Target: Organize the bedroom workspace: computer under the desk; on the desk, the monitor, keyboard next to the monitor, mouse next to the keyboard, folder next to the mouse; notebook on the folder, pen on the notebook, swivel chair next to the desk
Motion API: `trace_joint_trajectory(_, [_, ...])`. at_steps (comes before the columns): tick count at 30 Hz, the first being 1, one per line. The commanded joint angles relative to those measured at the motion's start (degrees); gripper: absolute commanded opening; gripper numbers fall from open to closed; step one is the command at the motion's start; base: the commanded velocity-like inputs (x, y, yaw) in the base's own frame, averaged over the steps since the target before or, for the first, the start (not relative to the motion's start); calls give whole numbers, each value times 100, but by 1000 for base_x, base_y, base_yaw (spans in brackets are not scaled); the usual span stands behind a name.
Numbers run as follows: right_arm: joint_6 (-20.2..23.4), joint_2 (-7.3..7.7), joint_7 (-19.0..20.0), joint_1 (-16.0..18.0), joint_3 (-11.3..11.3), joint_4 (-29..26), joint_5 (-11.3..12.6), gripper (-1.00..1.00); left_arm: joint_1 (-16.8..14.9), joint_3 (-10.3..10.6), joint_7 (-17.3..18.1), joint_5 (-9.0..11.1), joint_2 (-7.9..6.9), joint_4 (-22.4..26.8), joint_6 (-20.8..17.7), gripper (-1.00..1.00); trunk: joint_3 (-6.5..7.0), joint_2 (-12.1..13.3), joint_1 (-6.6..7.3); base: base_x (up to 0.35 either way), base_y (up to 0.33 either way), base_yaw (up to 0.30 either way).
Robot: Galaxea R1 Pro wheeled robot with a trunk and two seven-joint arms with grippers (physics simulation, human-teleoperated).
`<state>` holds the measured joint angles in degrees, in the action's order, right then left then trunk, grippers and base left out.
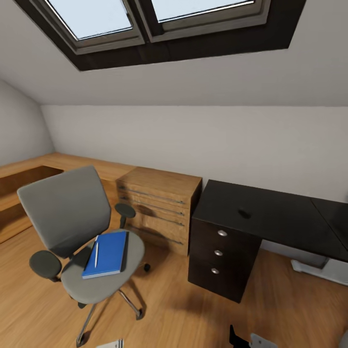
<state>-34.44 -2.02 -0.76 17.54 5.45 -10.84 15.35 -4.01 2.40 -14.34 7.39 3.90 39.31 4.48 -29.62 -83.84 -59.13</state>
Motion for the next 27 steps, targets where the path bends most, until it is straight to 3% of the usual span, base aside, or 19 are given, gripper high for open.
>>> trace_joint_trajectory(1, [-12,-9,-9,3,47,0,-43,100,-3,25,-32,60,-4,-2,26,100,13,39,20,267,0,0])
trace_joint_trajectory(4, [-15,-21,-1,3,47,-4,-46,100,-3,24,-34,61,-4,-2,26,100,67,159,86,267,0,0])
trace_joint_trajectory(5, [-1,-31,2,10,40,-513,-43,100,-3,25,-11,69,11,539,-10,100,85,199,108,266,0,0])
trace_joint_trajectory(7, [50,-41,-16,11,38,-989,-47,100,-3,56,-11,68,34,1036,-70,100,121,280,152,266,0,0])
trace_joint_trajectory(8, [1430,-44,-95,12,3,-3045,-176,100,-3,433,-28,69,219,2658,-1423,100,138,320,174,267,0,0])
trace_joint_trajectory(10, [2743,-40,-235,12,-16,-4218,-232,100,-3,500,-37,75,281,3379,-2134,100,174,400,218,269,0,0])
trace_joint_trajectory(11, [3090,-39,-285,12,-20,-4488,-243,100,-3,510,-36,75,298,3539,-2252,100,192,440,240,270,0,0])
trace_joint_trajectory(13, [4719,-31,-521,12,-12,-5639,-268,100,-3,530,-31,84,342,4122,-2585,100,192,440,240,271,0,0])
trace_joint_trajectory(16, [5656,-29,-635,12,3,-6188,-258,100,-3,518,-30,95,346,4299,-2695,100,192,440,240,280,0,0])
trace_joint_trajectory(19, [5977,-38,-804,12,-5,-6347,-273,100,-3,516,-30,93,328,4307,-2723,100,192,440,240,301,0,0])
trace_joint_trajectory(27, [6124,54,-981,6,8,-6408,-292,100,-3,515,-34,62,314,4267,-2717,100,192,440,240,228,-18,0])
